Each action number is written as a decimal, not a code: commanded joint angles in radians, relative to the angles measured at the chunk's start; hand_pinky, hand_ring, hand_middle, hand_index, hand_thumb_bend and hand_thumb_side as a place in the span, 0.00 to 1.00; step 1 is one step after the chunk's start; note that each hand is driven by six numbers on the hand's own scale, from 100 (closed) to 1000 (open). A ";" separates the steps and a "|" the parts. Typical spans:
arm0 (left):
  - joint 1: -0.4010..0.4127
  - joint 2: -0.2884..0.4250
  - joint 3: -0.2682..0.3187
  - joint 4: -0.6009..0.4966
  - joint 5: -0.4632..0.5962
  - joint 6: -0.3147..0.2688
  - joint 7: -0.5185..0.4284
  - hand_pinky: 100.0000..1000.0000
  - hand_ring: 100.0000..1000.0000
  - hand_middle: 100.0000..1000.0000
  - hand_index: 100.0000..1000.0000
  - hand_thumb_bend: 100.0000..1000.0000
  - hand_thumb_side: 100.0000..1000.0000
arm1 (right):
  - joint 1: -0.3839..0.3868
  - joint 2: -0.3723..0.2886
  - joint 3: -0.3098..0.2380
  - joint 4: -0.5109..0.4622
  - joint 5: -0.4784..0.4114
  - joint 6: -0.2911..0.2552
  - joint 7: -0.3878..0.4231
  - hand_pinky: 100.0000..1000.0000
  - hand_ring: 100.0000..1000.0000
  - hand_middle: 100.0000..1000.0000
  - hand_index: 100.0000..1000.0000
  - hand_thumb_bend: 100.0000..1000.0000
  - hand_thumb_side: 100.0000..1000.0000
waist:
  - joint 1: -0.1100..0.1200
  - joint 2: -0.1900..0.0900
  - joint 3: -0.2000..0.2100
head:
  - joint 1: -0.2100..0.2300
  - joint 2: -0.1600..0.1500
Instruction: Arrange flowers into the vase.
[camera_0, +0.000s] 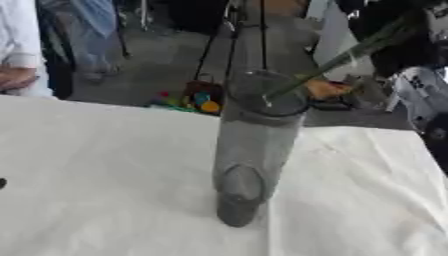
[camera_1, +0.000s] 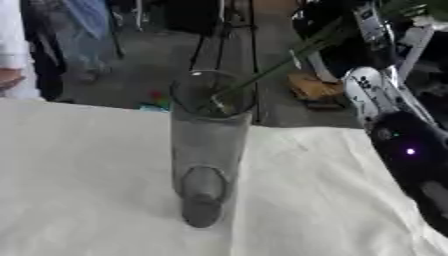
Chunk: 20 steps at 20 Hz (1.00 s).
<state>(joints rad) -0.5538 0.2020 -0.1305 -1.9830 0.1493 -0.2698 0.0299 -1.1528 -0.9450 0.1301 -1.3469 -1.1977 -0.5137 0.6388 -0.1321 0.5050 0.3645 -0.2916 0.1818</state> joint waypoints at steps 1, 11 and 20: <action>-0.005 0.009 0.002 -0.017 -0.004 0.000 -0.002 0.70 0.63 0.88 0.92 0.17 1.00 | -0.019 -0.027 -0.010 0.015 0.021 -0.244 0.248 0.00 0.00 0.00 0.00 0.01 0.14 | 0.004 -0.024 -0.001 | -0.001 -0.016; -0.003 0.010 0.001 -0.017 -0.005 0.002 -0.003 0.70 0.63 0.88 0.92 0.17 1.00 | -0.028 -0.021 0.006 0.042 0.070 -0.215 0.268 0.00 0.00 0.00 0.00 0.01 0.16 | -0.001 -0.025 -0.005 | -0.005 -0.024; 0.000 0.012 0.002 -0.017 -0.006 0.003 -0.002 0.70 0.62 0.88 0.92 0.18 1.00 | -0.026 -0.027 0.015 0.050 0.180 -0.232 0.268 0.00 0.00 0.00 0.00 0.01 0.17 | -0.005 -0.028 -0.011 | -0.009 -0.024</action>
<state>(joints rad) -0.5470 0.2021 -0.1311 -1.9830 0.1481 -0.2673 0.0278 -1.1619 -0.9427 0.1494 -1.2978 -1.0384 -0.4935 0.6590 -0.1423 0.5048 0.3557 -0.2979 0.1730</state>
